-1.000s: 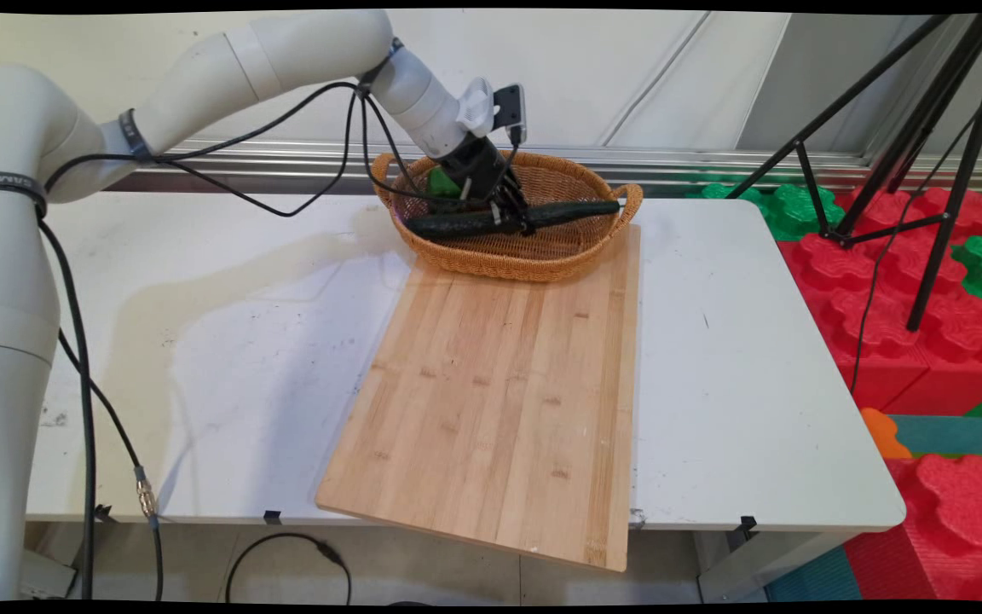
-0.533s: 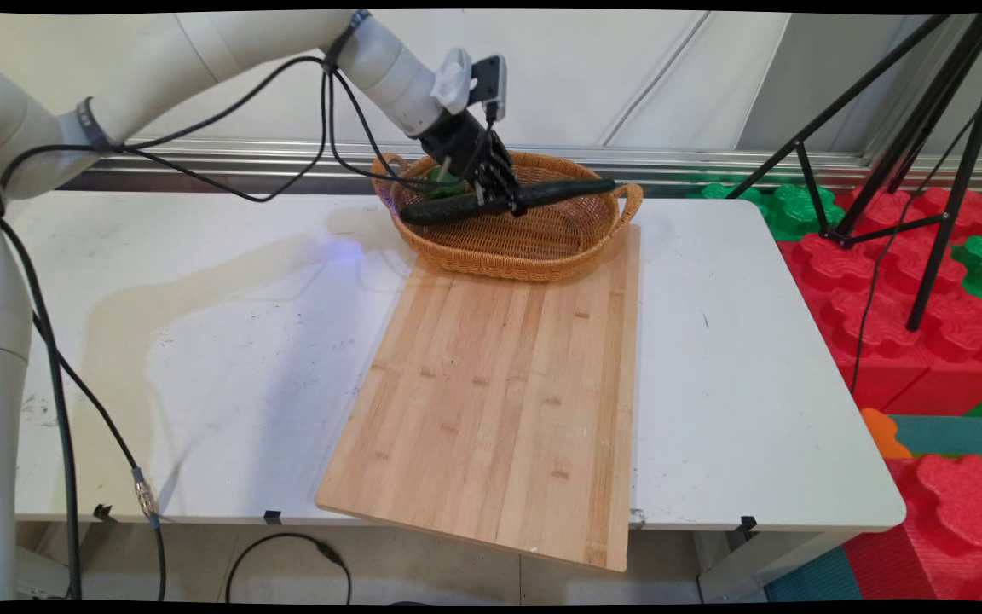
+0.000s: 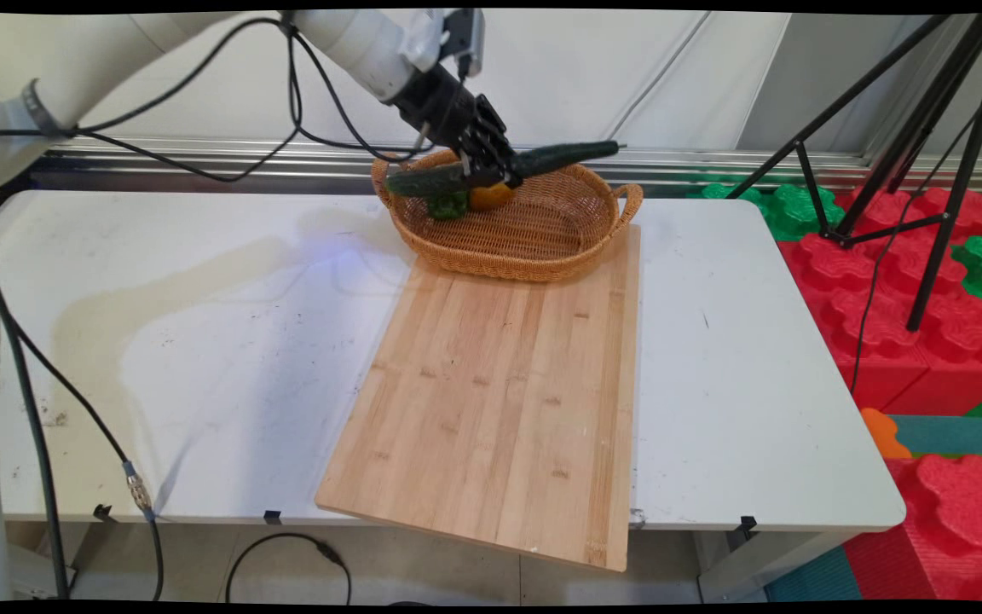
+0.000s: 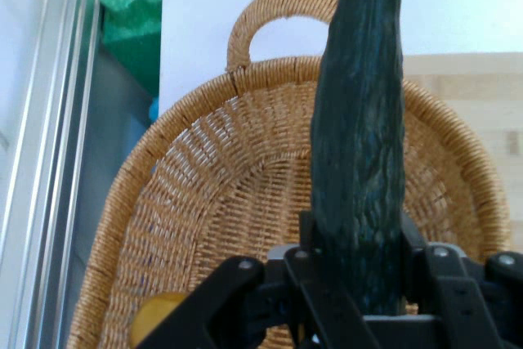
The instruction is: Place the picked object on the cutting board
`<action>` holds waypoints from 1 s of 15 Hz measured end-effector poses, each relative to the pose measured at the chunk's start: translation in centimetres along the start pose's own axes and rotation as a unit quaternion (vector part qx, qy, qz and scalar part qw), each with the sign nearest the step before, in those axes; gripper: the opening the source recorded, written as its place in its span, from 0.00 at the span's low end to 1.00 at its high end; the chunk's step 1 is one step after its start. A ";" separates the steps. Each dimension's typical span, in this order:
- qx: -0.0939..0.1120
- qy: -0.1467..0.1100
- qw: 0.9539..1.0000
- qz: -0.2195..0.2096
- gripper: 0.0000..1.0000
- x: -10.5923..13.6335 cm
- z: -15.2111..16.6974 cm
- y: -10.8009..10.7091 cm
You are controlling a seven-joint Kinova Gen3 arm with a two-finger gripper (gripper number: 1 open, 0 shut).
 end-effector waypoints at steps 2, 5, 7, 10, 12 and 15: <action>-0.004 0.011 1.000 -0.005 0.00 0.3 -2.2 0.5; -0.013 0.022 1.000 -0.017 0.00 0.5 -4.8 1.5; -0.025 0.031 0.999 -0.031 0.00 0.8 -6.8 2.6; -0.043 0.037 0.997 -0.043 0.00 0.9 -8.8 4.1; -0.058 0.039 0.996 -0.054 0.00 0.8 -10.0 5.6; -0.075 0.036 0.995 -0.062 0.00 0.6 -10.7 7.6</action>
